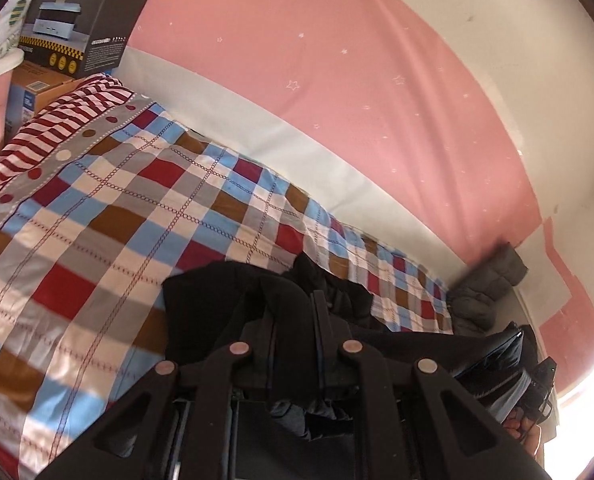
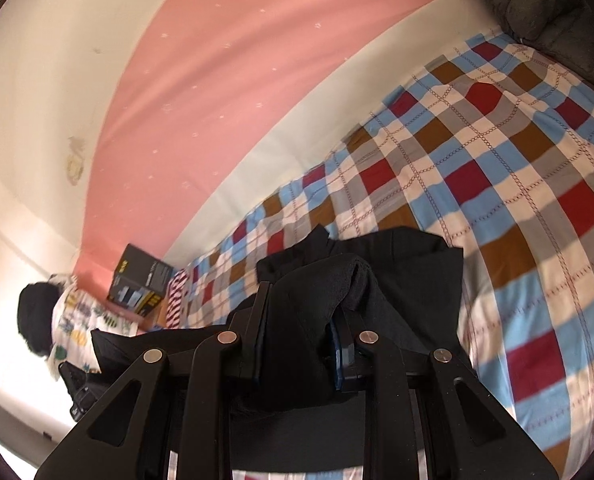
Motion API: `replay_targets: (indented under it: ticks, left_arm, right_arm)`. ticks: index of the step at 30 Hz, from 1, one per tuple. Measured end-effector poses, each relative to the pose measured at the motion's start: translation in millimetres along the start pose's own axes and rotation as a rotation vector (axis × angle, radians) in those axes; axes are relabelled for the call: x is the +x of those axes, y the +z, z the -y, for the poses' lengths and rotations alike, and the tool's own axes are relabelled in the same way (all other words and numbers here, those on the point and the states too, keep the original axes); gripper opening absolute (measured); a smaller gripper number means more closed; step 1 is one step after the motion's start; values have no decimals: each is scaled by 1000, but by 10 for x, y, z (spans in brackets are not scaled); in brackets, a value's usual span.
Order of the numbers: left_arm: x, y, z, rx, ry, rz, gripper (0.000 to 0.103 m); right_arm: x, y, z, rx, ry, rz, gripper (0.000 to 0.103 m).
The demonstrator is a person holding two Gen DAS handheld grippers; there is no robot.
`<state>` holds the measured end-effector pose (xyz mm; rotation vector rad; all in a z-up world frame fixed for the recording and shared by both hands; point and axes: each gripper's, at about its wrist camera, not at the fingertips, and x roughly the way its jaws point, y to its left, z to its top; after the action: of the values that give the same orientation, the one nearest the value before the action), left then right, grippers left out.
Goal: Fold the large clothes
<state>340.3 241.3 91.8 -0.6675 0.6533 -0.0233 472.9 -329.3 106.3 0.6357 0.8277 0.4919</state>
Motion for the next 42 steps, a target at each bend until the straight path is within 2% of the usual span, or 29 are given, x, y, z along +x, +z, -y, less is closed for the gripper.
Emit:
replay_targets:
  ticks: [9, 14, 20, 22, 25, 26, 27, 28, 29, 30, 31, 32, 36, 39, 42]
  left_arm:
    - [1080, 279, -247, -4, 109, -61, 15]
    - [1722, 230, -475, -3, 169, -105, 15]
    - [2266, 98, -713, -12, 229, -131, 16]
    - [2378, 61, -753, -16, 249, -138, 19]
    - [2371, 75, -762, -28, 231, -148, 22]
    - [2323, 94, -764, -44, 203, -149, 28]
    - [2272, 116, -764, -62, 173, -147, 35]
    - [2190, 139, -747, -74, 143, -139, 39]
    - [2101, 159, -712, -76, 124, -123, 47]
    - [2016, 182, -667, -72, 111, -103, 56]
    - [1915, 204, -610, -63, 105, -80, 60]
    - [1811, 226, -555, -55, 109, -52, 66]
    - [1433, 176, -374, -27, 83, 5, 67]
    - [1245, -168, -139, 70, 39, -7, 67]
    - [1305, -692, 211, 237, 0, -81, 67]
  right_arm:
    - [887, 401, 363, 57, -110, -50, 25]
    - [1453, 475, 713, 99, -162, -100, 25]
    - [1977, 469, 1064, 148, -173, -150, 27]
    - [2060, 455, 1139, 164, -157, -151, 33]
    - [2034, 443, 1150, 171, -112, -131, 44]
    - [1983, 442, 1123, 165, -96, -120, 47]
    - [1928, 444, 1085, 159, -82, -109, 54]
    - [1859, 447, 1042, 152, -66, -94, 61]
    - [1772, 457, 984, 142, -49, -75, 64]
    - [1673, 468, 918, 130, -34, -51, 69]
    - [1539, 475, 833, 107, -22, -18, 73]
    - [1462, 481, 767, 87, -26, 8, 73]
    - [1144, 372, 429, -40, -85, 83, 74]
    - [1176, 5, 102, -237, -118, 23, 74]
    - [1354, -487, -116, -416, -163, -50, 73]
